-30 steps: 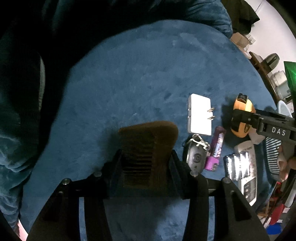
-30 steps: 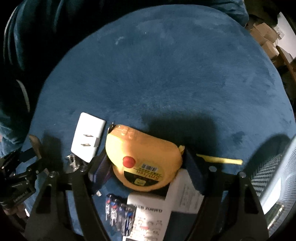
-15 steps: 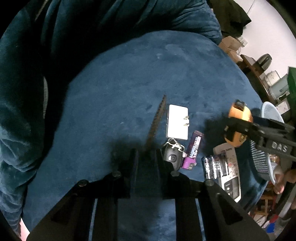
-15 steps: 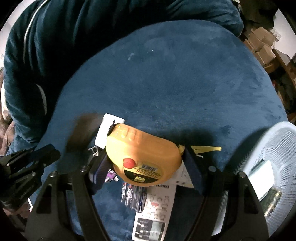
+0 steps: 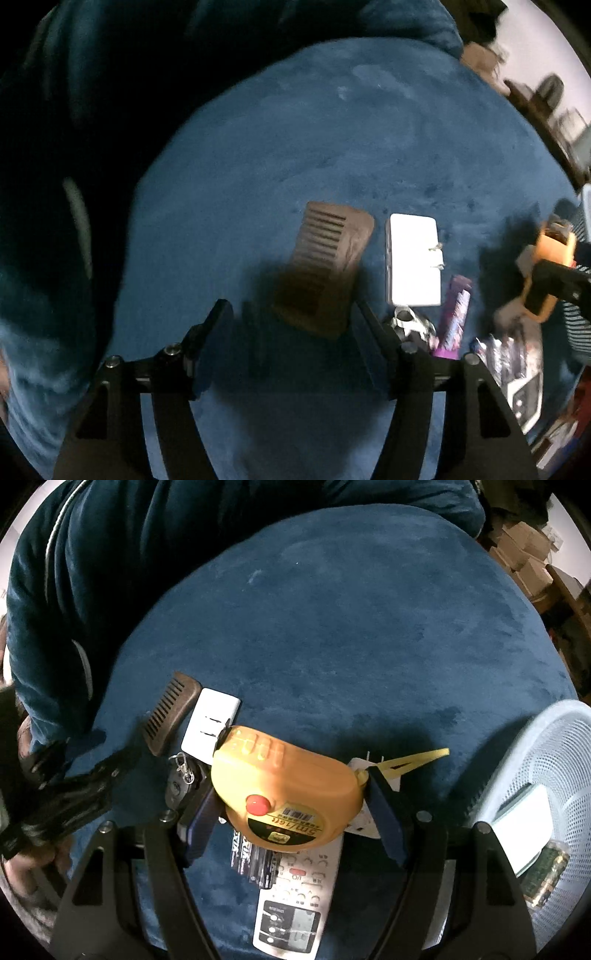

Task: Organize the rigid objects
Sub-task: 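Close the left tool on the comb while the right tool grips the tape measure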

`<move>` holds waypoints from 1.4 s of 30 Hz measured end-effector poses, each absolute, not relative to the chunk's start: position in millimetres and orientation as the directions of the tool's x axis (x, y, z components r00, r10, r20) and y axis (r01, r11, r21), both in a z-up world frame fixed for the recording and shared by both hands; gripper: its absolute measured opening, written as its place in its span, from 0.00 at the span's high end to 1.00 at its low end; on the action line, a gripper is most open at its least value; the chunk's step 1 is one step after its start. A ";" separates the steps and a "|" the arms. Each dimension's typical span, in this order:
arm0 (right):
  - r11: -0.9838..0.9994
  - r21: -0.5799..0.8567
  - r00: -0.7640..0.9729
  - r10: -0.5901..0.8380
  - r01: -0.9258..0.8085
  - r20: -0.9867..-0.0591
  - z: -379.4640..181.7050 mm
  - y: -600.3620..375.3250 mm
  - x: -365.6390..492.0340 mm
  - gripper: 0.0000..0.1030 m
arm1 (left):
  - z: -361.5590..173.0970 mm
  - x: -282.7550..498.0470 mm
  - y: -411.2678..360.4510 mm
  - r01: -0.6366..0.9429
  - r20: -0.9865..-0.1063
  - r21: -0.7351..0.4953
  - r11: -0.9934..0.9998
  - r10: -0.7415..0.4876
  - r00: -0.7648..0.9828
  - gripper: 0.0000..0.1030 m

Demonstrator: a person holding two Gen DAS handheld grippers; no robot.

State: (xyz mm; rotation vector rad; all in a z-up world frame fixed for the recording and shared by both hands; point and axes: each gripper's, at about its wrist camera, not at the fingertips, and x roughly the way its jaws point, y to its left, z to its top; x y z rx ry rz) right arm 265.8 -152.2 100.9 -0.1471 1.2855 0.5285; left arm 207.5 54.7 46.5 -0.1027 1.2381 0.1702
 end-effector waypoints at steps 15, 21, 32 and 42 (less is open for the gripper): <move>0.864 0.209 0.152 0.308 -0.457 -0.939 87.9 -153.1 283.1 0.27 | 22.9 226.3 62.7 -0.178 -0.953 -0.082 0.981 -0.025 0.303 0.50; 0.864 0.225 0.167 0.329 -0.451 -0.930 101.3 -159.1 273.0 0.27 | 46.9 206.2 61.3 -0.176 -0.942 -0.084 0.981 -0.020 0.336 0.50; 0.866 0.273 0.219 0.388 -0.418 -0.895 148.3 -171.6 247.7 0.27 | 100.5 187.2 41.5 -0.154 -0.917 -0.093 0.984 -0.025 0.399 0.50; 0.901 0.282 0.298 0.382 -0.329 -0.875 177.7 -218.0 226.5 0.27 | 151.7 171.5 1.9 -0.079 -0.891 -0.089 0.993 -0.043 0.452 0.50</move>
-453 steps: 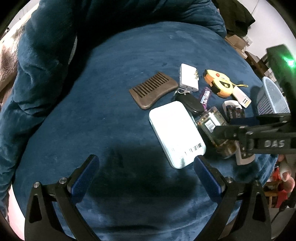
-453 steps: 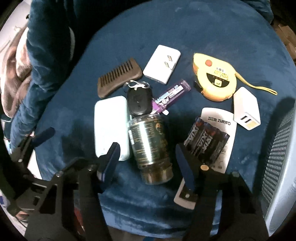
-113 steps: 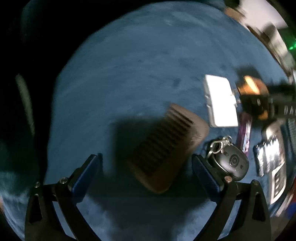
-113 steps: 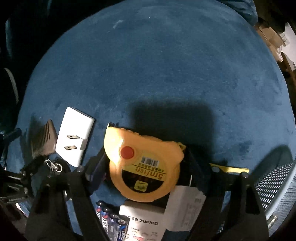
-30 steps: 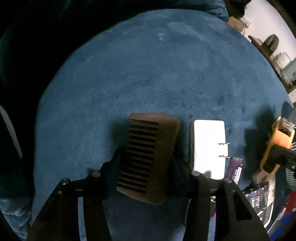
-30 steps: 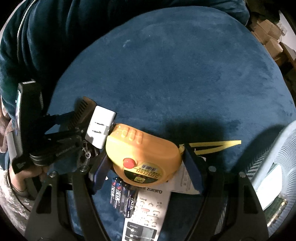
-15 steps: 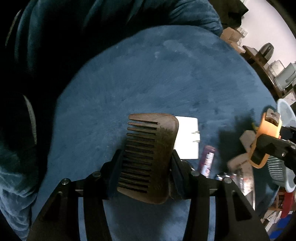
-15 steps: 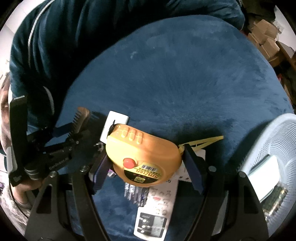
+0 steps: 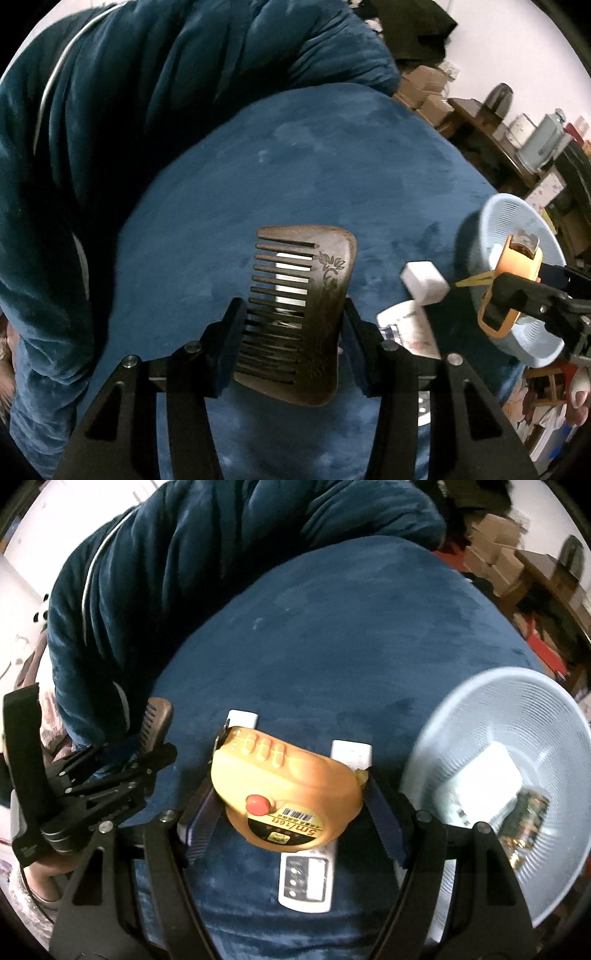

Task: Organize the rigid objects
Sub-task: 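Close the left tool on the comb while the right tool grips the tape measure, then carry the comb and tape measure over the blue basket with both tools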

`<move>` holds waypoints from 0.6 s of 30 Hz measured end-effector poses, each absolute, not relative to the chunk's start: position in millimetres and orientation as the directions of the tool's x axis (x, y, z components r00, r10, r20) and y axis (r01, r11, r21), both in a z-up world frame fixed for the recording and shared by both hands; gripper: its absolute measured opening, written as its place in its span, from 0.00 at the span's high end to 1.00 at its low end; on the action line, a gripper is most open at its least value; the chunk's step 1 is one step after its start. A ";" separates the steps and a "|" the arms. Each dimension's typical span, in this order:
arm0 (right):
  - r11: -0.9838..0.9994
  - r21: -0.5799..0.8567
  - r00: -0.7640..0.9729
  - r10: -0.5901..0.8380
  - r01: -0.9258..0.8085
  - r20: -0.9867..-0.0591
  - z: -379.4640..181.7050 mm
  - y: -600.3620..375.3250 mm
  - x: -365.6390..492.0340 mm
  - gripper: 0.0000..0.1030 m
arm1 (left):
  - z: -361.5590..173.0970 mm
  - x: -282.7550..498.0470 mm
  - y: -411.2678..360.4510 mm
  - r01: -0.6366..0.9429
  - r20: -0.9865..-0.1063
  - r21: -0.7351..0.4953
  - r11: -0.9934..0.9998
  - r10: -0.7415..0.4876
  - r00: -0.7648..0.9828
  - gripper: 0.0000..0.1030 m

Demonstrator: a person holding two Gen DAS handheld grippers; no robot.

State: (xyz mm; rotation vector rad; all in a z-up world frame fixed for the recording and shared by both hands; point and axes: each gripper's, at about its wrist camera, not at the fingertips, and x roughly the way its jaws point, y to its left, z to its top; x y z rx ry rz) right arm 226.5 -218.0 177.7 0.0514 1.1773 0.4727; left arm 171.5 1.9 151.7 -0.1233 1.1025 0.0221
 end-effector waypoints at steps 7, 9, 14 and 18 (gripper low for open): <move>0.918 0.304 0.340 0.379 -0.255 -0.861 184.2 -260.7 215.8 0.27 | 163.2 166.4 -42.7 -0.014 -0.886 -0.098 0.995 -0.081 0.457 0.50; 0.923 0.304 0.350 0.373 -0.235 -0.860 184.6 -273.3 213.1 0.27 | 165.8 165.7 -58.7 0.010 -0.884 -0.102 0.995 -0.095 0.457 0.50; 0.932 0.318 0.376 0.362 -0.175 -0.853 186.2 -311.5 205.0 0.27 | 170.9 168.5 -98.0 0.068 -0.881 -0.113 0.991 -0.132 0.455 0.50; 0.937 0.329 0.392 0.348 -0.118 -0.852 185.0 -342.1 204.1 0.27 | 176.8 173.2 -128.8 0.115 -0.877 -0.118 0.986 -0.158 0.455 0.50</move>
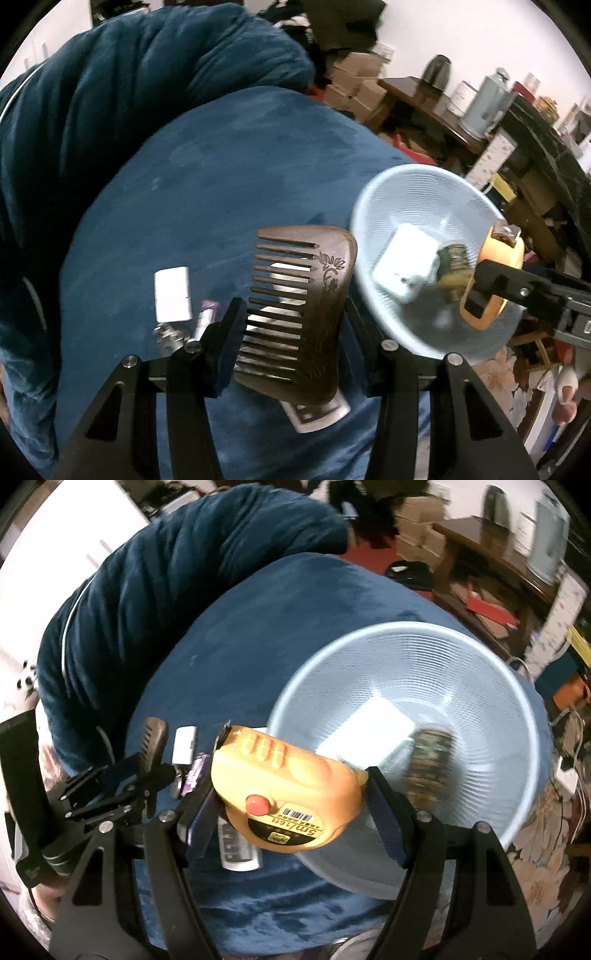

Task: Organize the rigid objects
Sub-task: 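Carry the comb and tape measure over the blue basket with both tools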

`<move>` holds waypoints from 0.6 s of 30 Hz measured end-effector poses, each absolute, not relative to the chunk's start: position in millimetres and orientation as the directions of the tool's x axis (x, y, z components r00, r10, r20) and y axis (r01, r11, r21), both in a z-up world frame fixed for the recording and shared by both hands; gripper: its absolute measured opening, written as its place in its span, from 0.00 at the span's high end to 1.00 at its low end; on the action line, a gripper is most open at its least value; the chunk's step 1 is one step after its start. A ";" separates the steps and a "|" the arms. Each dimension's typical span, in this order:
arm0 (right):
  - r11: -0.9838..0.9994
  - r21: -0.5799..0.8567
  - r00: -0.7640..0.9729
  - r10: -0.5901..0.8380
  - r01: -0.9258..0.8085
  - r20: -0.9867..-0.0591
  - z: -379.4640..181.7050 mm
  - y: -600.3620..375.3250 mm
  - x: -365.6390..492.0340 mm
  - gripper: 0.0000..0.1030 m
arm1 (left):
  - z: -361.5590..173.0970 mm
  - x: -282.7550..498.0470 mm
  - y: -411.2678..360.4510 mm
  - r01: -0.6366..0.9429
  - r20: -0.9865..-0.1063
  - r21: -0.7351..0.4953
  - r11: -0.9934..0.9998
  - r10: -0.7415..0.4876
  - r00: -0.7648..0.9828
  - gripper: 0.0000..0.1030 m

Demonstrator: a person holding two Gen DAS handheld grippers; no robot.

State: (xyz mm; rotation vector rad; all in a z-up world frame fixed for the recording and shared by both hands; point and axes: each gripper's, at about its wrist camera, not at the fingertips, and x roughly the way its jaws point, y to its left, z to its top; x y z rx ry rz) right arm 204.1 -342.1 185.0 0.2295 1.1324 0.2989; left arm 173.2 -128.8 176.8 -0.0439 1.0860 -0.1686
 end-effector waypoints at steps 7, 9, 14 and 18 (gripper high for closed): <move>0.946 0.322 0.411 0.307 -0.034 -0.858 179.5 -383.4 207.9 0.27 | 179.4 184.1 -182.2 0.193 -0.876 -0.126 0.973 -0.200 0.439 0.50; 0.949 0.315 0.414 0.294 -0.019 -0.861 178.1 -391.8 209.2 0.27 | 177.7 186.7 -193.4 0.210 -0.876 -0.129 0.969 -0.210 0.433 0.50; 0.951 0.308 0.412 0.275 0.014 -0.869 170.4 -411.6 213.3 0.27 | 174.0 195.0 -223.2 0.249 -0.880 -0.139 0.958 -0.235 0.413 0.50; 0.963 0.268 0.399 0.236 0.027 -0.886 163.3 -419.6 215.9 0.27 | 168.6 199.2 -236.7 0.263 -0.886 -0.141 0.955 -0.240 0.398 0.50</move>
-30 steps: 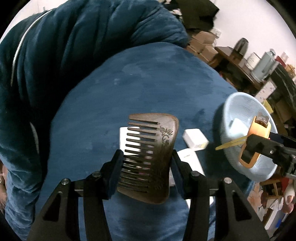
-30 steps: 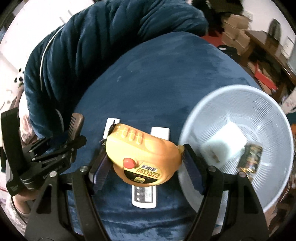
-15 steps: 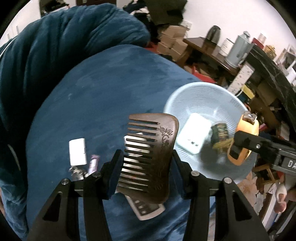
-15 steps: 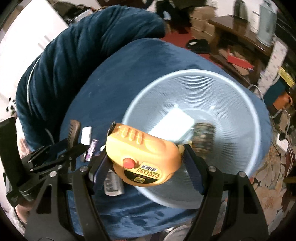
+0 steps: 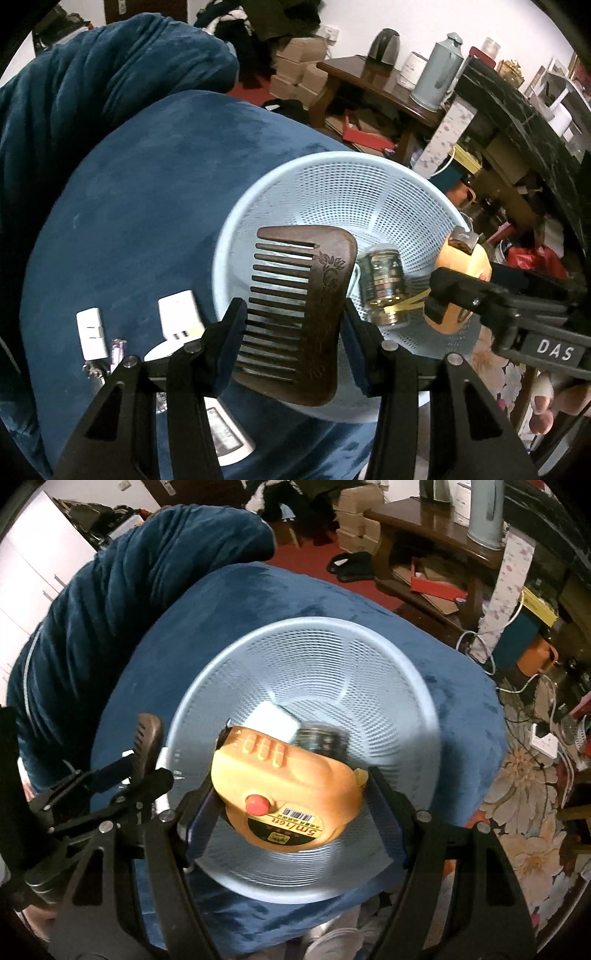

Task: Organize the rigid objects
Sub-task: 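Carry the comb and tape measure over the blue basket with both tools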

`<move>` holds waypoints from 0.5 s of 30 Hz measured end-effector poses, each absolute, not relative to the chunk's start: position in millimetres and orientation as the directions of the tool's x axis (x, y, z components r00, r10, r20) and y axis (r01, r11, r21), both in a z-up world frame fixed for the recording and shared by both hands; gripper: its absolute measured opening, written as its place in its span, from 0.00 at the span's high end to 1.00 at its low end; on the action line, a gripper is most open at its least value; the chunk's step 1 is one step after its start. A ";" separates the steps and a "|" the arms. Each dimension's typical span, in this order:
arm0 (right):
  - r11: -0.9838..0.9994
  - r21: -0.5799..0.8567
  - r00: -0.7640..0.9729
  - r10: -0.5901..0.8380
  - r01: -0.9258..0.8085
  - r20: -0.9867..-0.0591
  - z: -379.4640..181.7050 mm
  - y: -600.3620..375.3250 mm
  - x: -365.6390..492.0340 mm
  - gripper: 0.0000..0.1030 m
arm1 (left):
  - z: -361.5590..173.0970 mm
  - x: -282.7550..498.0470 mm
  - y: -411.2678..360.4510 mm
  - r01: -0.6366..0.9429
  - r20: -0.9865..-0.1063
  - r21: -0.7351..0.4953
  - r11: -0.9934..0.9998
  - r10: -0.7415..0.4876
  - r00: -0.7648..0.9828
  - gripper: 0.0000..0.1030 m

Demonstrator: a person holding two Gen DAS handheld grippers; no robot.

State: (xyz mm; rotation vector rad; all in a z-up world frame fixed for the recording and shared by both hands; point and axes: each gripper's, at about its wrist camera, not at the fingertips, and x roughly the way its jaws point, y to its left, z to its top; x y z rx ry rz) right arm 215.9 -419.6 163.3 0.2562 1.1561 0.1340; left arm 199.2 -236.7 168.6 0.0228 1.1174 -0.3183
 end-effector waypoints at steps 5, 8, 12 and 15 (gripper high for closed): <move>0.973 0.227 0.385 0.193 0.046 -0.903 156.0 -429.9 216.3 0.27 | 158.3 202.6 -253.5 0.281 -0.893 -0.145 0.949 -0.247 0.375 0.50; 0.976 0.213 0.374 0.182 0.043 -0.909 151.8 -433.4 215.8 0.27 | 152.3 204.7 -260.5 0.283 -0.898 -0.149 0.948 -0.249 0.362 0.50; 0.981 0.190 0.360 0.169 0.026 -0.918 147.3 -431.2 215.9 0.27 | 144.3 207.1 -266.7 0.275 -0.906 -0.156 0.949 -0.248 0.342 0.50; 0.985 0.174 0.353 0.158 0.013 -0.922 146.4 -428.9 215.9 0.27 | 140.5 207.8 -268.9 0.269 -0.912 -0.152 0.951 -0.240 0.333 0.50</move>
